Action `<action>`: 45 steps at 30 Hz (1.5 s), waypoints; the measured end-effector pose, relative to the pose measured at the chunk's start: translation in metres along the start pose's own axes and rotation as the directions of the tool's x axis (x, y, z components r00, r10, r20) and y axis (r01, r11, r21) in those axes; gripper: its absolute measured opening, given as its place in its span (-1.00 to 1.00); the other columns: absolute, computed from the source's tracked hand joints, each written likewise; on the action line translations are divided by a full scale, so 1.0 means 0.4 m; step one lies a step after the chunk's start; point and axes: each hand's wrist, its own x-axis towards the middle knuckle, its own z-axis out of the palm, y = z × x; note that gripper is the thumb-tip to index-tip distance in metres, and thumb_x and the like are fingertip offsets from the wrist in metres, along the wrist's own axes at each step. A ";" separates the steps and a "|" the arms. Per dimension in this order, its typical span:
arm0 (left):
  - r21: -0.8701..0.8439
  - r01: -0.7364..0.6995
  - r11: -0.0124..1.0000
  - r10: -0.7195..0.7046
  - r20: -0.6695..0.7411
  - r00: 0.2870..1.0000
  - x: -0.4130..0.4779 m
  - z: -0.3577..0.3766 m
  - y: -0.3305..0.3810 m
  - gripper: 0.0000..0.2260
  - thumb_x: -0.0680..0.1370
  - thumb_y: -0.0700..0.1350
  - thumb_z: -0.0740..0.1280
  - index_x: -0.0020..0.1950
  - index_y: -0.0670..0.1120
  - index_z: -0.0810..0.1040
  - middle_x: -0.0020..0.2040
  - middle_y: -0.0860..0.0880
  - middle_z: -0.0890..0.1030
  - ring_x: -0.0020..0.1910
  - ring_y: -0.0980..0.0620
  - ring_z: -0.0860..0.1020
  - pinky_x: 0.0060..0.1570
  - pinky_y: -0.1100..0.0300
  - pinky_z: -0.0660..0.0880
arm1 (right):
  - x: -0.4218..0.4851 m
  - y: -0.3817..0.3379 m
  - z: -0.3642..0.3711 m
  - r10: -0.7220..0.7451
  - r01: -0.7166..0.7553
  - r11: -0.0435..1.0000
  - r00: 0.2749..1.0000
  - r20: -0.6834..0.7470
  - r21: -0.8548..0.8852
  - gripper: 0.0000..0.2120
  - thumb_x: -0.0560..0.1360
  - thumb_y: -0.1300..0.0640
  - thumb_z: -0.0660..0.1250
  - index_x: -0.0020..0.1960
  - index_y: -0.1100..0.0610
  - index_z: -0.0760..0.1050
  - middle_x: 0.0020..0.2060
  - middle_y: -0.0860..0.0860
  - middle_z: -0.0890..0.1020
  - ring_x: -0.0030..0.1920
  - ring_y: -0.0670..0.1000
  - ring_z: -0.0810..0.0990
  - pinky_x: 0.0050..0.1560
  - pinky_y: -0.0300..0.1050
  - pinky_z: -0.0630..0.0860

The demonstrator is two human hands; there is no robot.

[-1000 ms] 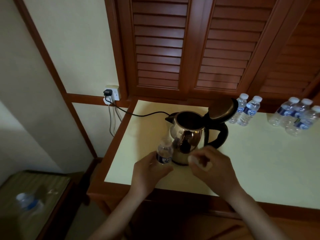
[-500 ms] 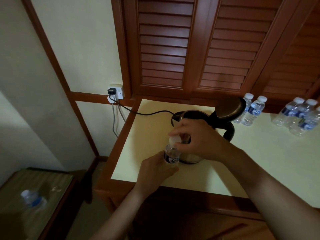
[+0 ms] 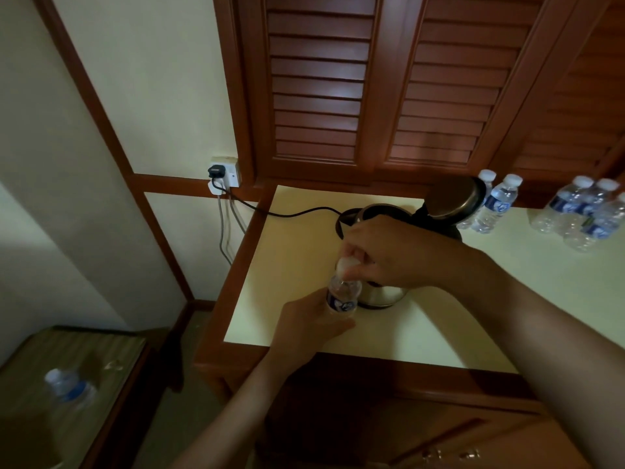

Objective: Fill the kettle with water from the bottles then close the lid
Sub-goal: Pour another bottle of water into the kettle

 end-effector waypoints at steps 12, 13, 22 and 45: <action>0.013 0.011 1.000 -0.011 0.025 1.000 0.002 0.003 -0.004 -0.74 0.42 -0.06 0.57 0.08 0.08 0.66 -0.11 0.14 0.72 -0.13 0.23 0.65 -0.11 0.30 0.58 | 0.004 -0.077 0.062 -0.002 -0.055 0.830 0.995 -0.100 -0.555 -0.27 0.54 -0.10 -0.35 0.05 0.12 0.58 -0.30 0.10 0.48 -0.41 0.06 0.40 -0.45 -0.14 0.19; 0.003 0.019 1.000 -0.019 0.026 0.999 0.002 0.003 -0.002 -0.74 0.42 -0.06 0.58 0.07 0.10 0.66 -0.11 0.14 0.72 -0.13 0.23 0.65 -0.13 0.33 0.57 | 0.009 -0.086 0.059 0.041 -0.150 0.828 0.977 -0.209 -0.540 -0.50 0.62 -0.11 -0.06 -0.17 0.14 0.53 -0.42 0.06 0.39 -0.49 0.02 0.30 -0.48 -0.18 0.14; -0.036 -0.003 0.999 0.009 0.170 0.985 -0.004 0.023 0.012 -0.70 0.36 -0.07 0.64 0.05 0.01 0.70 -0.12 0.15 0.73 -0.12 0.25 0.67 -0.10 0.33 0.58 | -0.121 -0.032 0.092 0.277 -0.322 0.939 0.916 -0.290 -0.121 -0.53 0.55 -0.37 -0.06 -0.27 -0.04 0.29 -0.36 -0.09 0.49 -0.34 -0.08 0.50 -0.37 -0.09 0.46; 0.139 -0.281 0.950 0.275 0.060 0.960 0.270 0.834 0.380 -0.62 0.32 0.20 0.48 0.08 0.10 0.65 -0.13 0.12 0.72 -0.13 0.17 0.68 -0.13 0.10 0.63 | -0.676 0.640 0.216 0.740 -0.340 0.608 0.569 -0.358 0.718 -0.60 0.34 -0.09 0.56 0.10 -0.11 0.48 -0.07 -0.26 0.62 -0.09 -0.29 0.57 -0.17 -0.43 0.43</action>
